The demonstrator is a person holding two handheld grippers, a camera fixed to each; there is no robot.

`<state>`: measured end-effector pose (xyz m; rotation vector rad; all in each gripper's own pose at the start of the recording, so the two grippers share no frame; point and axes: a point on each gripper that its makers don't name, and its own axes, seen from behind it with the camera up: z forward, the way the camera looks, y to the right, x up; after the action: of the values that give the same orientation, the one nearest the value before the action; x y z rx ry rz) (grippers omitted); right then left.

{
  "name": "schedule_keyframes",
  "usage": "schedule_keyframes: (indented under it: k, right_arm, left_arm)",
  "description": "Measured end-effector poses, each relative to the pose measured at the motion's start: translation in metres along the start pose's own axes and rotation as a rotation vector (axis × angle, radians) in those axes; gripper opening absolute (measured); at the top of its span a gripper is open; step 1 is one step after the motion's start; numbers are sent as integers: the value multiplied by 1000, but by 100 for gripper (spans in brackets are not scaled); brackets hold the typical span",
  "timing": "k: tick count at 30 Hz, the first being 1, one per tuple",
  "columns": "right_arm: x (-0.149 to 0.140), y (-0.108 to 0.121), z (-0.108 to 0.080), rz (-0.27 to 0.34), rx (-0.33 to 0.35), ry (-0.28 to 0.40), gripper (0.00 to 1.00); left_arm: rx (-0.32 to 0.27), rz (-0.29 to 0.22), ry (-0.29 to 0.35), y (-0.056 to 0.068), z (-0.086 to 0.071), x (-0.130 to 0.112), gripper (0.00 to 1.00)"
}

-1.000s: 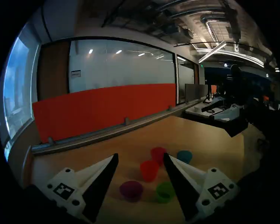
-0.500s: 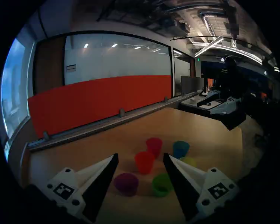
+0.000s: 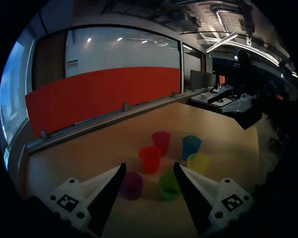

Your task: Pour water

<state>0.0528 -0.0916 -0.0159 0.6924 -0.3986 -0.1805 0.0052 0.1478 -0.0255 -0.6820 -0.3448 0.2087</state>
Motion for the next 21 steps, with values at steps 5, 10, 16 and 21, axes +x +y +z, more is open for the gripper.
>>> schedule_keyframes:
  k: [5, 10, 16, 21]
  right_arm:
    - [-8, 1, 4, 1, 0, -14, 99]
    - [-14, 0, 8, 5, 4, -24, 99]
    - [-18, -1, 11, 4, 4, -31, 99]
    - [-21, -1, 12, 2, 4, -38, 99]
  left_arm:
    - [-7, 7, -24, 6, 4, -13, 89]
    - [-23, 24, -49, 14, 9, -25, 89]
    - [-47, 32, -81, 25, 15, -41, 89]
    - [-63, 29, -107, 33, 19, -54, 89]
